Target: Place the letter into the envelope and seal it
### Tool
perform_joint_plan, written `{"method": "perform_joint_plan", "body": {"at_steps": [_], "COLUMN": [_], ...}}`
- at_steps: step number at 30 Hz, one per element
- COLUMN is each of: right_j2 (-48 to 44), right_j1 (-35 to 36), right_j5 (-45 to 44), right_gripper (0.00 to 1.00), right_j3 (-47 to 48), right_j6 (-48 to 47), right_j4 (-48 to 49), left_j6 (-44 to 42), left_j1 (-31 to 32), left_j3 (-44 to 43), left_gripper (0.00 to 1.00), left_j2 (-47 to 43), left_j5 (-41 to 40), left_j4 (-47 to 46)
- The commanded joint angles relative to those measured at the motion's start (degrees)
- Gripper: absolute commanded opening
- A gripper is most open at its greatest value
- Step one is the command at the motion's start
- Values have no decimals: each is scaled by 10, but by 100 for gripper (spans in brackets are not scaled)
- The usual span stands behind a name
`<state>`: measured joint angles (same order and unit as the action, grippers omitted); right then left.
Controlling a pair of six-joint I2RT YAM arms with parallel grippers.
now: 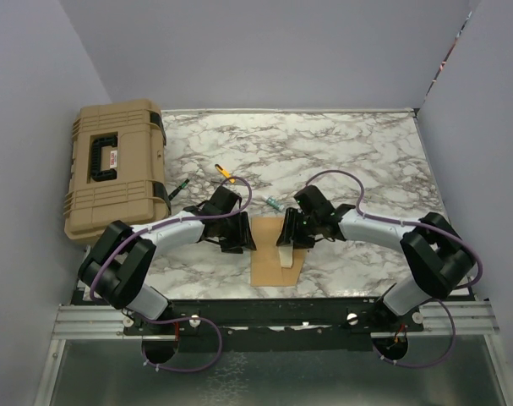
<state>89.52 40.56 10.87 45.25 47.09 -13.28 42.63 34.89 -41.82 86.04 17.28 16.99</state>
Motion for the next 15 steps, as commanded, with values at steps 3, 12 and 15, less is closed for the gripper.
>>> {"method": "perform_joint_plan", "body": {"at_steps": [3,12,15], "right_j2": [-6,-29,-38], "right_j1": [11,17,16], "right_j5": [-48,-96,-93], "right_gripper": [60,73,64], "right_j3": [42,62,50], "right_j6": [-21,-11,-5], "right_j4": [-76,-147,-136], "left_j6": [-7,-9,-7], "left_j1": [1,1,1], "left_j3": [16,4,4], "left_gripper": [50,50,50], "left_j2": [5,6,6], "left_j5": [-31,-23,-18], "left_j4": [4,0,-4]}}
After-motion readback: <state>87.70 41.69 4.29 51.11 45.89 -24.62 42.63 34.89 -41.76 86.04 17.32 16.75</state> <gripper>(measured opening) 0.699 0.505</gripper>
